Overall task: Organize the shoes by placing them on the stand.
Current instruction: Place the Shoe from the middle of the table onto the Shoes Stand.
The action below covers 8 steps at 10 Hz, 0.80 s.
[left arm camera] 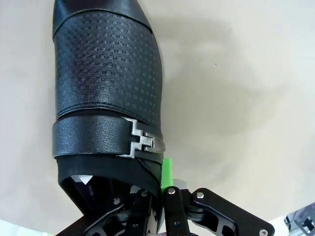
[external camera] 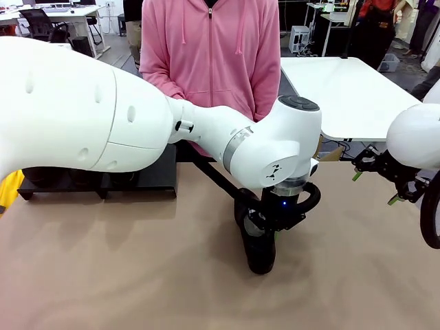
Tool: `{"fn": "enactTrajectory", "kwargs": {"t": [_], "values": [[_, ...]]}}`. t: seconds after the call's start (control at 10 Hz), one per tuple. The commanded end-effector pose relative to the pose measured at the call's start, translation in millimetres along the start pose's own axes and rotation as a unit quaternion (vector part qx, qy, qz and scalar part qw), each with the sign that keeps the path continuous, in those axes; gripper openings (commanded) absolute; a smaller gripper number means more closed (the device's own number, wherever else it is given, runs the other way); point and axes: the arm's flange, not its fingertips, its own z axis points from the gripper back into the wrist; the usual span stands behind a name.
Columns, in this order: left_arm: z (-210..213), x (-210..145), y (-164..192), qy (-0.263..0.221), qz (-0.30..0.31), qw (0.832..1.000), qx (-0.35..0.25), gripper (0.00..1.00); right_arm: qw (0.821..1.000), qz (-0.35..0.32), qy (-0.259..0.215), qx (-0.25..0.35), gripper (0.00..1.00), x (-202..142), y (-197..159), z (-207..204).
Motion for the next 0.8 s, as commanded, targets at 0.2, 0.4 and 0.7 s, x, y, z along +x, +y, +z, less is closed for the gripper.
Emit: {"fn": "enactTrajectory", "kwargs": {"t": [0.2,0.4,0.7], "values": [[85.7,-18.0,53.1,-0.089,-0.057,0.993,0.045,0.0,1.0,0.005,-0.004,0.003,1.0,0.8,0.5,1.9],[97.0,-5.0,88.1,-0.123,-0.069,0.985,0.096,0.0,1.0,0.005,-0.004,0.003,1.0,0.8,0.5,1.9],[95.6,18.8,141.0,-0.142,-0.032,0.986,0.076,0.0,1.0,0.005,-0.004,0.003,1.0,0.8,0.5,1.9]]}}
